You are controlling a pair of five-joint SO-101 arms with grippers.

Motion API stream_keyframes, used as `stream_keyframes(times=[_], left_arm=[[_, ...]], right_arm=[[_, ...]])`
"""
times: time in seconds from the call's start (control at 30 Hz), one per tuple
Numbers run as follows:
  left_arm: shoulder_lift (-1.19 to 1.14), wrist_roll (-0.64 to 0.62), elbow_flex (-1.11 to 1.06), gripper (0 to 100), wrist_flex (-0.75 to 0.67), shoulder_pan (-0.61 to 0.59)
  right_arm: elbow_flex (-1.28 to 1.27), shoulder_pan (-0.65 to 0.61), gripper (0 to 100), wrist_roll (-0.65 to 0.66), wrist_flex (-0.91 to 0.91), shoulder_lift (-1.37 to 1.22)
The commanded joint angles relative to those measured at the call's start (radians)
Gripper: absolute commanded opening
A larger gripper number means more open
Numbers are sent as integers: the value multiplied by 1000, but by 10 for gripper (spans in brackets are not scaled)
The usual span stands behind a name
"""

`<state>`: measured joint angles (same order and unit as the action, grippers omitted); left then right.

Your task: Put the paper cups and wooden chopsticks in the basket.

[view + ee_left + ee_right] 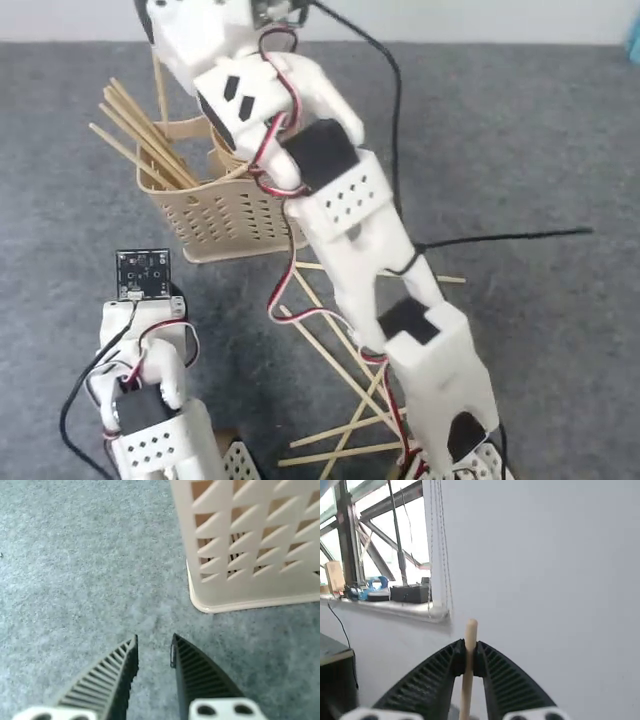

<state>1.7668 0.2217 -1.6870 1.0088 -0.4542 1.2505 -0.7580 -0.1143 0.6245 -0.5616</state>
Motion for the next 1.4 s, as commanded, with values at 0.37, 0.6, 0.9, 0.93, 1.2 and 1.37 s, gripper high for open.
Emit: stream_keyframes(times=[0.37,0.6,0.9,0.93,1.2,1.37], left_arm=[[-8,8,8,104,-29,6],[-8,8,8,104,-29,5],[-8,8,8,104,-29,5],[-8,8,8,104,-29,5],[-8,8,8,104,-29,5],[-8,8,8,104,-29,5]], right_arm=[[114,15,80,46,176,-4],[97,12,77,49,351,124],[-12,18,106,44,961,328],[-12,18,106,44,1040,340],[-219,104,105,54,1175,526],[-589,114,105,152,1171,730]])
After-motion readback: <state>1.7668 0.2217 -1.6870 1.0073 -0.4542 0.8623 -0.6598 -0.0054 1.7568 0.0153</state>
